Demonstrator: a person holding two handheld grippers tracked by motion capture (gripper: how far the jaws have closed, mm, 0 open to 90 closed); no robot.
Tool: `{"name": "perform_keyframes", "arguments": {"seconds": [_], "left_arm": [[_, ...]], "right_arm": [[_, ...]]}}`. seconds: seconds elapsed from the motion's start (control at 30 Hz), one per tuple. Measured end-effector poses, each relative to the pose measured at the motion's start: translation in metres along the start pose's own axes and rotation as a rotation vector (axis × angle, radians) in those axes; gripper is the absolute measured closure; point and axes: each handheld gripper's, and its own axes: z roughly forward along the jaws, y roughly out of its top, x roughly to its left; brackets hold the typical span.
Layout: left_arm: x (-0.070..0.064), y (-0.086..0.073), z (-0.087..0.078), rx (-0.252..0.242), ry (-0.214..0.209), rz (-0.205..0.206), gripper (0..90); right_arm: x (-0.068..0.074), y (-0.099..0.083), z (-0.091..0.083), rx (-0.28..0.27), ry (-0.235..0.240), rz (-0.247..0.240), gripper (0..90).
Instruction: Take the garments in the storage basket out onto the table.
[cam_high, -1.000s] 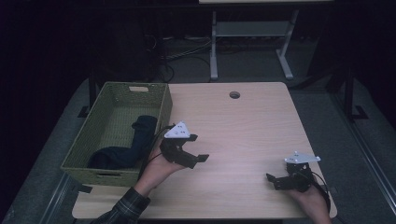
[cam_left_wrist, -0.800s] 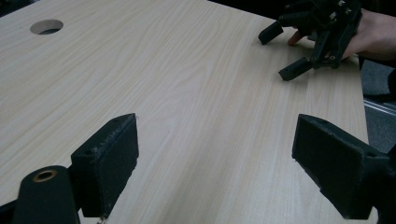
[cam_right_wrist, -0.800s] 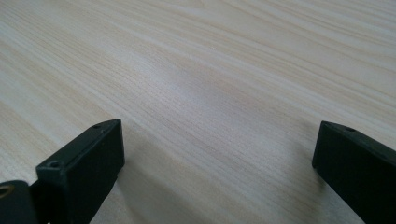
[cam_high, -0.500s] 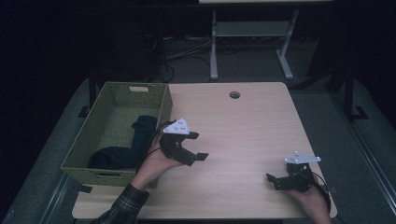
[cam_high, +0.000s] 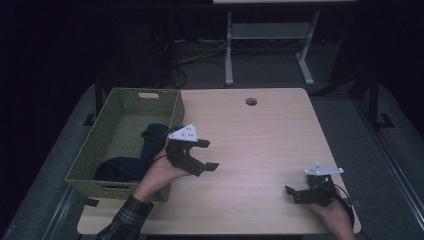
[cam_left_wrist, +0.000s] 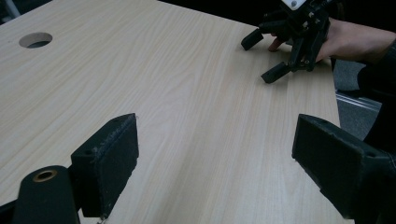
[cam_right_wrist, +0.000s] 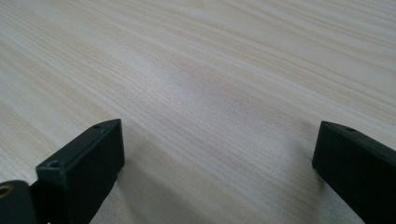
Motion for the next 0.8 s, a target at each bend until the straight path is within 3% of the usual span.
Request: {"name": "perform_keyframes", "arguments": {"seconds": [0.2,0.8], "left_arm": [[0.003,-0.001,-0.012,-0.01,0.021,-0.026,14.1],[0.01,-0.007,-0.039,0.004,0.067,-0.031,14.1]], "right_arm": [[0.0,0.0,0.0,0.0,-0.001,0.0,1.9],[0.0,0.0,0.0,0.0,-0.001,-0.001,1.9]]}}
